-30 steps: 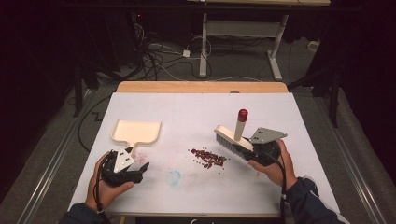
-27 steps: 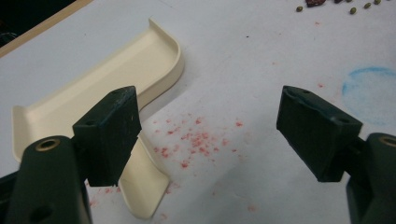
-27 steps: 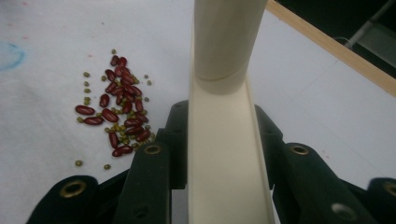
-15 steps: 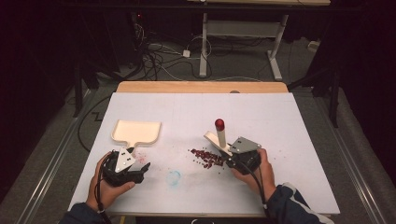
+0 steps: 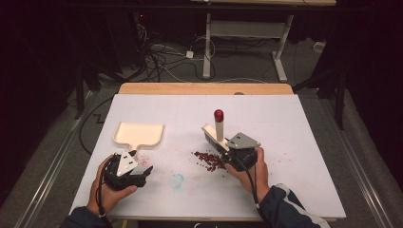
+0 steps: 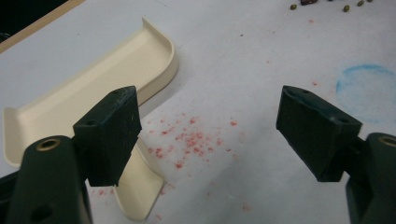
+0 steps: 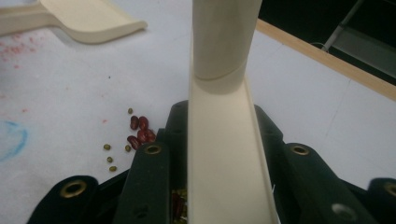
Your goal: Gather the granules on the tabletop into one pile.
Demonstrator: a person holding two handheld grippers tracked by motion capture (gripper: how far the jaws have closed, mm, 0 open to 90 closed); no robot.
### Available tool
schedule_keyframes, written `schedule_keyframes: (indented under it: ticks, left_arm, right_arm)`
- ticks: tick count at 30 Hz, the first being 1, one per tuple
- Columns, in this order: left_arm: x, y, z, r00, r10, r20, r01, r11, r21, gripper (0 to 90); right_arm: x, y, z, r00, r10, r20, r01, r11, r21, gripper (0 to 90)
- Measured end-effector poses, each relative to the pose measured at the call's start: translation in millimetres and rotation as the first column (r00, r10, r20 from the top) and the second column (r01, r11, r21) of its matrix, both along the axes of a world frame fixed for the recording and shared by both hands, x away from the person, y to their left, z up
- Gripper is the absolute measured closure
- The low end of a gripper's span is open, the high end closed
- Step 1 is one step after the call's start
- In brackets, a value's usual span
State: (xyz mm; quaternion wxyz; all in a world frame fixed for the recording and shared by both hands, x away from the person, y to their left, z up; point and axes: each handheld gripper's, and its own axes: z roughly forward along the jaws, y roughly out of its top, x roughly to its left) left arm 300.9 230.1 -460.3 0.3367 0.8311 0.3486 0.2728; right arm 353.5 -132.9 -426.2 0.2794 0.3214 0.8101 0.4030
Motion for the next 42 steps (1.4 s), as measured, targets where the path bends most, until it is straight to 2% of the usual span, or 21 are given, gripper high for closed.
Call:
schedule_keyframes:
  ticks: [3, 6, 9, 10, 12, 13, 14, 16, 17, 21, 23, 24, 26, 28, 29, 32, 33, 35, 38, 40, 42]
  left_arm:
    - [0.0, -1.1, 0.0, 1.0000, -0.003, 0.001, 0.003, 1.0000, 0.005, 20.9]
    - [0.6, -2.1, -0.5, 1.0000, -0.002, -0.002, 0.002, 0.9999, 0.010, 20.9]
    - [1.5, -2.2, -1.1, 1.0000, 0.000, -0.007, 0.001, 0.9999, 0.012, 20.9]
    - [1.5, -2.1, -1.3, 1.0000, 0.002, -0.008, -0.002, 0.9999, 0.013, 20.9]
    - [2.0, -1.3, -1.6, 0.9999, 0.006, -0.011, -0.006, 0.9999, 0.009, 20.9]
    - [2.3, -0.9, -1.9, 0.9999, 0.008, -0.013, -0.007, 0.9999, 0.009, 21.0]
    - [2.5, -0.8, -2.2, 0.9999, 0.009, -0.014, -0.009, 0.9999, 0.010, 20.9]
    - [2.9, -0.5, -2.6, 0.9998, 0.007, -0.018, -0.007, 0.9999, 0.013, 21.0]
    - [3.0, -0.7, -3.0, 0.9998, 0.008, -0.018, -0.008, 0.9999, 0.012, 21.0]
    - [3.8, 0.5, -3.6, 0.9997, 0.014, -0.022, -0.014, 0.9998, 0.014, 21.0]
    - [3.7, 0.9, -3.8, 0.9996, 0.016, -0.024, -0.016, 0.9998, 0.015, 21.0]
    - [3.2, 0.6, -4.1, 0.9996, 0.016, -0.022, -0.016, 0.9998, 0.015, 21.0]
    - [2.5, 0.1, -4.3, 0.9996, 0.013, -0.024, -0.012, 0.9997, 0.020, 21.1]
    - [2.1, -0.4, -4.3, 0.9997, 0.012, -0.023, -0.012, 0.9997, 0.023, 21.1]
    - [1.8, -0.5, -4.1, 0.9997, 0.012, -0.022, -0.012, 0.9997, 0.024, 21.1]
    - [1.0, -0.6, -3.5, 0.9998, 0.011, -0.017, -0.011, 0.9997, 0.022, 21.1]
    - [0.9, -0.4, -3.3, 0.9998, 0.011, -0.017, -0.010, 0.9997, 0.021, 21.1]
    - [1.3, -0.4, -3.1, 0.9998, 0.011, -0.019, -0.011, 0.9997, 0.022, 21.1]
    - [1.3, -1.0, -2.7, 0.9999, 0.008, -0.014, -0.007, 0.9998, 0.021, 21.1]
    - [1.1, -0.9, -2.0, 0.9999, 0.007, -0.012, -0.007, 0.9998, 0.021, 21.1]
    - [1.4, -0.2, -1.7, 0.9999, 0.009, -0.010, -0.009, 0.9998, 0.016, 21.1]
  right_arm:
    - [-0.9, -10.5, 7.9, 0.9998, 0.014, 0.015, -0.015, 0.9997, 0.018, 67.5]
    - [-0.1, -17.4, 13.9, 0.9976, 0.067, 0.017, -0.068, 0.9970, 0.036, 67.5]
    - [4.7, -16.9, 15.8, 0.9928, 0.114, 0.038, -0.114, 0.9935, 0.004, 67.5]
    - [8.7, -17.0, 14.8, 0.9875, 0.149, 0.052, -0.149, 0.9888, 0.000, 67.5]
    - [20.8, -16.6, 10.6, 0.9819, 0.184, 0.047, -0.183, 0.9830, -0.011, 67.5]
    - [27.9, -16.7, 7.4, 0.9741, 0.223, 0.034, -0.224, 0.9747, 0.002, 67.5]
    - [35.3, -16.0, 4.0, 0.9676, 0.251, 0.026, -0.251, 0.9679, -0.009, 67.5]
    - [47.5, -11.3, -3.6, 0.9608, 0.275, 0.034, -0.274, 0.9609, -0.044, 67.5]
    - [53.6, -9.1, -6.8, 0.9537, 0.299, 0.032, -0.297, 0.9534, -0.052, 67.5]
    - [69.0, 0.9, -17.9, 0.9378, 0.347, 0.010, -0.346, 0.9372, -0.041, 67.5]
    - [69.7, 4.1, -21.2, 0.9273, 0.374, -0.001, -0.374, 0.9272, -0.012, 67.5]
    - [68.6, 5.3, -21.5, 0.9225, 0.386, -0.002, -0.386, 0.9224, -0.015, 67.5]
    - [61.9, 6.9, -21.0, 0.9047, 0.426, -0.003, -0.426, 0.9039, -0.041, 67.4]
    - [55.1, 6.1, -20.8, 0.8885, 0.459, -0.010, -0.459, 0.8879, -0.033, 67.4]
    - [50.7, 5.4, -20.5, 0.8775, 0.479, -0.016, -0.480, 0.8768, -0.034, 67.4]
    - [40.4, 3.0, -18.7, 0.8634, 0.504, -0.018, -0.504, 0.8604, -0.076, 67.3]
    - [38.2, 1.0, -17.9, 0.8594, 0.511, -0.020, -0.511, 0.8564, -0.074, 67.3]
    - [35.8, -2.9, -15.5, 0.8659, 0.500, -0.008, -0.499, 0.8625, -0.085, 67.4]
    - [36.1, -7.6, -10.2, 0.8913, 0.453, 0.027, -0.449, 0.8898, -0.079, 67.5]
    - [36.7, -8.9, -5.4, 0.9114, 0.409, 0.043, -0.408, 0.9123, -0.029, 67.4]
    - [33.3, -6.6, 1.4, 0.9348, 0.354, 0.029, -0.355, 0.9344, 0.034, 67.5]
